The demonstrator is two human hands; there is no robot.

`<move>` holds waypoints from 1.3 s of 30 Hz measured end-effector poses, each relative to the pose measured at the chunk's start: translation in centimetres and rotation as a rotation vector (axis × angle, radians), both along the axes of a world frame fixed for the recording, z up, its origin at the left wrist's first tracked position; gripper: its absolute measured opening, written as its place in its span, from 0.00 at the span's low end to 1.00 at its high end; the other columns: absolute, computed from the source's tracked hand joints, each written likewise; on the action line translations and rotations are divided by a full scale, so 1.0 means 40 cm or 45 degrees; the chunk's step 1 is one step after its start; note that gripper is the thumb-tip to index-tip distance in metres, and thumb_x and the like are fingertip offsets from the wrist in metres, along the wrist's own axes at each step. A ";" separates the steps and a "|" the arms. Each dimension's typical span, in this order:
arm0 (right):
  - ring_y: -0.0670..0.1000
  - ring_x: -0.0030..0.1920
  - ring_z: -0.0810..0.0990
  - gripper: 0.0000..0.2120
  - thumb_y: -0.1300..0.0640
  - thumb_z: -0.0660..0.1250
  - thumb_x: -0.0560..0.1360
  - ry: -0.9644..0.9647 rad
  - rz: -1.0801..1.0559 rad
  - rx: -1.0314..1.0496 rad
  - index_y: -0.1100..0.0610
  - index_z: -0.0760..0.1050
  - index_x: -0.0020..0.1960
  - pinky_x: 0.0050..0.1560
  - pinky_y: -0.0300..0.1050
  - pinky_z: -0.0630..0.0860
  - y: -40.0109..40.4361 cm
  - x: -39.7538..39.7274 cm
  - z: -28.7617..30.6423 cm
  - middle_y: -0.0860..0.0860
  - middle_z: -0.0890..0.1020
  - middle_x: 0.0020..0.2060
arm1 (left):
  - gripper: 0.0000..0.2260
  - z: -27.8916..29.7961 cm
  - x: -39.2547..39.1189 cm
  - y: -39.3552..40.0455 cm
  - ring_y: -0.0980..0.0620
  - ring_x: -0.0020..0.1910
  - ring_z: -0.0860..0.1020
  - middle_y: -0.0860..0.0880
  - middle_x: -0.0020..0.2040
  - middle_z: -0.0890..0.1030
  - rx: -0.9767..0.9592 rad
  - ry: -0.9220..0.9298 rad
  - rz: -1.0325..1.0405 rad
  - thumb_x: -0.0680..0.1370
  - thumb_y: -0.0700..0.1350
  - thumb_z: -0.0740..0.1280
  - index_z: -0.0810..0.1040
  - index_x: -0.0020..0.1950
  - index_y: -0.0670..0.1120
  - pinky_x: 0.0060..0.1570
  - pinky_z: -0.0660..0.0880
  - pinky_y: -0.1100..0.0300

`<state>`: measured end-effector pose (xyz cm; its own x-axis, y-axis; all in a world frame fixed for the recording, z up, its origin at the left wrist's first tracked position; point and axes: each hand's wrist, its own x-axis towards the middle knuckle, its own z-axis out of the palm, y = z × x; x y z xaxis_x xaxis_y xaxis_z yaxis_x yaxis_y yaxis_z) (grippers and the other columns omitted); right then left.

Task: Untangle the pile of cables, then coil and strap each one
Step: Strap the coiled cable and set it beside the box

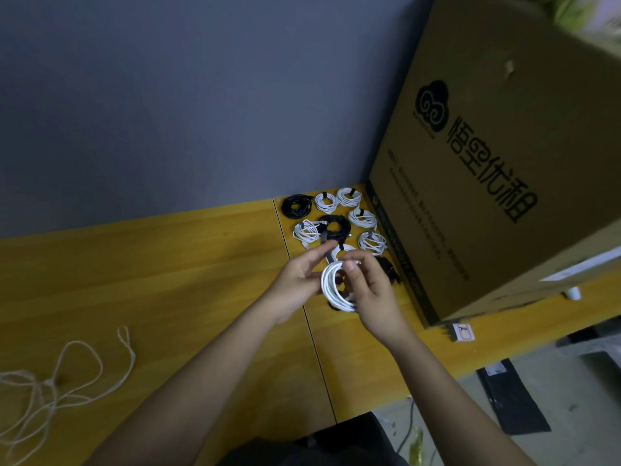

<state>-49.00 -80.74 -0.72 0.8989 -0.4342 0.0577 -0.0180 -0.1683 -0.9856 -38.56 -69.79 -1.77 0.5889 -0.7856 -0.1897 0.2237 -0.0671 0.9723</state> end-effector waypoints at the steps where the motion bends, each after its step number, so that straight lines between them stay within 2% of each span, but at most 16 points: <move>1: 0.47 0.27 0.71 0.08 0.48 0.57 0.79 0.005 0.005 -0.029 0.50 0.72 0.52 0.26 0.41 0.68 0.000 -0.002 -0.001 0.46 0.78 0.35 | 0.25 0.001 -0.001 0.004 0.58 0.51 0.81 0.49 0.71 0.71 -0.009 0.050 -0.015 0.78 0.29 0.61 0.68 0.72 0.48 0.48 0.77 0.64; 5: 0.44 0.26 0.71 0.05 0.51 0.56 0.82 0.058 -0.018 -0.212 0.47 0.70 0.53 0.26 0.41 0.66 -0.005 -0.002 -0.010 0.42 0.78 0.35 | 0.22 0.013 0.009 0.010 0.49 0.52 0.80 0.43 0.69 0.72 -0.153 0.321 -0.051 0.79 0.31 0.50 0.67 0.72 0.40 0.50 0.78 0.60; 7: 0.43 0.26 0.70 0.06 0.50 0.55 0.81 0.076 -0.015 -0.271 0.47 0.69 0.55 0.27 0.41 0.66 -0.006 -0.004 -0.015 0.42 0.78 0.36 | 0.19 0.022 0.011 0.008 0.48 0.52 0.79 0.42 0.67 0.74 -0.171 0.378 -0.041 0.81 0.35 0.51 0.67 0.72 0.40 0.53 0.78 0.59; 11: 0.39 0.33 0.74 0.08 0.52 0.53 0.83 0.020 0.000 -0.351 0.45 0.69 0.57 0.34 0.30 0.66 0.002 -0.007 -0.021 0.43 0.77 0.39 | 0.18 0.021 0.009 0.014 0.51 0.55 0.80 0.44 0.66 0.75 -0.156 0.266 0.010 0.79 0.32 0.59 0.71 0.69 0.41 0.51 0.77 0.61; 14: 0.38 0.36 0.69 0.07 0.55 0.53 0.82 0.016 -0.041 -0.376 0.48 0.70 0.54 0.38 0.35 0.65 0.010 -0.004 -0.022 0.45 0.75 0.43 | 0.18 0.026 0.014 0.020 0.54 0.55 0.80 0.46 0.66 0.75 -0.120 0.202 0.027 0.79 0.31 0.60 0.74 0.65 0.46 0.50 0.77 0.63; 16: 0.38 0.35 0.69 0.07 0.56 0.53 0.83 0.022 -0.057 -0.385 0.52 0.70 0.55 0.38 0.36 0.65 0.013 0.001 -0.021 0.45 0.75 0.42 | 0.17 0.029 0.014 0.023 0.53 0.53 0.81 0.46 0.62 0.76 -0.152 0.289 0.038 0.77 0.36 0.63 0.74 0.66 0.44 0.50 0.78 0.60; 18: 0.38 0.33 0.70 0.08 0.56 0.54 0.83 0.026 -0.067 -0.349 0.55 0.70 0.55 0.35 0.34 0.63 0.013 0.007 -0.016 0.43 0.73 0.40 | 0.23 0.035 0.014 0.028 0.52 0.56 0.80 0.48 0.64 0.76 -0.154 0.307 0.001 0.73 0.41 0.68 0.72 0.68 0.44 0.54 0.78 0.58; 20: 0.38 0.31 0.70 0.08 0.56 0.54 0.82 0.037 -0.087 -0.304 0.56 0.70 0.56 0.35 0.34 0.62 0.011 0.012 -0.011 0.44 0.72 0.40 | 0.27 0.039 0.015 0.029 0.57 0.54 0.80 0.51 0.67 0.74 -0.099 0.215 -0.045 0.72 0.38 0.70 0.70 0.70 0.46 0.54 0.77 0.61; 22: 0.38 0.33 0.69 0.08 0.56 0.54 0.83 0.035 -0.107 -0.259 0.55 0.71 0.56 0.36 0.35 0.63 0.010 0.013 -0.008 0.47 0.74 0.44 | 0.27 0.045 0.014 0.025 0.62 0.47 0.80 0.52 0.68 0.73 -0.061 0.169 -0.040 0.74 0.31 0.68 0.69 0.71 0.46 0.50 0.76 0.64; 25: 0.42 0.40 0.74 0.10 0.55 0.52 0.83 -0.014 -0.123 -0.279 0.50 0.72 0.58 0.40 0.39 0.70 0.019 0.008 -0.001 0.48 0.75 0.51 | 0.25 0.050 0.012 0.019 0.64 0.42 0.79 0.54 0.65 0.75 -0.033 0.133 0.016 0.75 0.29 0.66 0.71 0.68 0.48 0.50 0.76 0.65; 27: 0.41 0.54 0.75 0.13 0.55 0.51 0.83 -0.073 -0.114 -0.364 0.42 0.69 0.62 0.50 0.36 0.72 0.026 0.003 0.006 0.38 0.73 0.56 | 0.23 0.054 0.008 0.016 0.64 0.43 0.79 0.55 0.64 0.76 -0.053 0.158 0.045 0.75 0.29 0.66 0.74 0.64 0.51 0.52 0.76 0.65; 29: 0.39 0.61 0.71 0.16 0.55 0.51 0.83 -0.118 -0.106 -0.464 0.37 0.65 0.63 0.57 0.30 0.68 0.029 -0.001 0.010 0.32 0.70 0.58 | 0.22 0.057 0.007 0.014 0.61 0.47 0.80 0.54 0.63 0.77 -0.071 0.194 0.058 0.75 0.29 0.65 0.75 0.61 0.52 0.53 0.75 0.63; 30: 0.40 0.62 0.70 0.15 0.55 0.51 0.83 -0.130 -0.106 -0.498 0.38 0.65 0.64 0.58 0.29 0.66 0.026 -0.003 0.007 0.34 0.69 0.59 | 0.21 0.060 0.008 0.013 0.59 0.49 0.80 0.53 0.64 0.77 -0.067 0.200 0.059 0.75 0.29 0.65 0.75 0.61 0.51 0.54 0.75 0.62; 34: 0.41 0.59 0.72 0.11 0.57 0.56 0.80 -0.142 -0.048 -0.564 0.56 0.70 0.61 0.55 0.32 0.70 0.010 -0.008 -0.003 0.51 0.70 0.59 | 0.23 0.062 0.011 0.016 0.58 0.55 0.79 0.53 0.66 0.76 -0.029 0.179 0.060 0.75 0.30 0.65 0.73 0.68 0.46 0.56 0.74 0.59; 36: 0.40 0.60 0.71 0.09 0.59 0.59 0.80 -0.132 -0.055 -0.578 0.57 0.71 0.58 0.56 0.30 0.69 0.007 -0.007 0.001 0.51 0.71 0.58 | 0.23 0.062 0.013 0.017 0.57 0.55 0.79 0.53 0.66 0.76 -0.017 0.165 0.054 0.75 0.30 0.65 0.73 0.68 0.47 0.59 0.73 0.57; 39: 0.43 0.62 0.71 0.05 0.57 0.62 0.79 -0.104 -0.120 -0.558 0.55 0.73 0.53 0.59 0.34 0.69 0.008 -0.007 0.006 0.48 0.72 0.58 | 0.23 0.059 0.015 0.018 0.60 0.52 0.79 0.53 0.67 0.74 0.026 0.101 0.030 0.75 0.31 0.66 0.73 0.68 0.49 0.59 0.74 0.57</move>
<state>-49.28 -80.41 -0.49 0.8414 -0.4326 0.3238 0.0219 -0.5715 -0.8203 -37.96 -69.09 0.61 0.5897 -0.7671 -0.2527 0.3018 -0.0809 0.9499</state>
